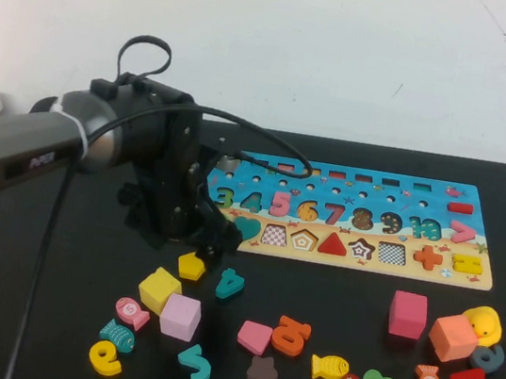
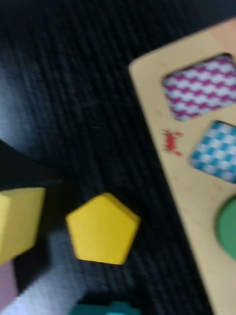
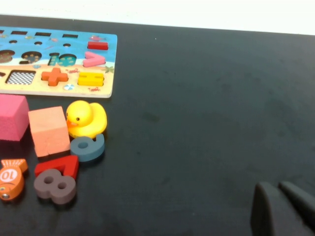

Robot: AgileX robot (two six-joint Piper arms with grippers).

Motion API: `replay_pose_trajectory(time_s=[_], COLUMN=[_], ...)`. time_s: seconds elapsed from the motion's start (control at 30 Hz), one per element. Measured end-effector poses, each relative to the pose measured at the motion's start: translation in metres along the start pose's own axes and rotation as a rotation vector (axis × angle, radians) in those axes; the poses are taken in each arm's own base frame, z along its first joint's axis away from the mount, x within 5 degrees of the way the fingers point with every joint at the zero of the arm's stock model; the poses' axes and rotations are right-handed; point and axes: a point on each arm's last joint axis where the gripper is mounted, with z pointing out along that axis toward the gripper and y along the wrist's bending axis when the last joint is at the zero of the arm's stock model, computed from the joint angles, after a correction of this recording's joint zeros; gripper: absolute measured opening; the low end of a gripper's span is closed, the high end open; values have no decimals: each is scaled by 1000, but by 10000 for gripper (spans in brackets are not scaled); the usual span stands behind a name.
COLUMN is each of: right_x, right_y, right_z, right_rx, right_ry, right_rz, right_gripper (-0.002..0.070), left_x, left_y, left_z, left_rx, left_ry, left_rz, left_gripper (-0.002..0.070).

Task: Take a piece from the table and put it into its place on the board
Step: Pick up the "Pentagon"

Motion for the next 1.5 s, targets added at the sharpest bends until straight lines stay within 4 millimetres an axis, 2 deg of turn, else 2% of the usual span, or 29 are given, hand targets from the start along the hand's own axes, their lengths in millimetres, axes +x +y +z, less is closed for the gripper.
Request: replay_pose_trajectory(time_s=[0.07,0.33,0.67,1.27,1.5], right_x=[0,0,0,0,0], right_y=[0,0,0,0,0], right_z=[0,0,0,0,0], right_rx=[0,0,0,0,0], right_ry=[0,0,0,0,0], right_rz=[0,0,0,0,0], right_gripper=[18,19,19,19,19], left_x=[-6,-6,-11,-13,-10], left_y=[-1,0,0,2,3], left_z=[7,33,36,37,48], left_rx=[4,-2,-1,-14,-27], left_ry=[0,51,10,-12,25], left_rz=[-16,-67,-112,-129,-125], left_gripper=[618,591,535,533,533])
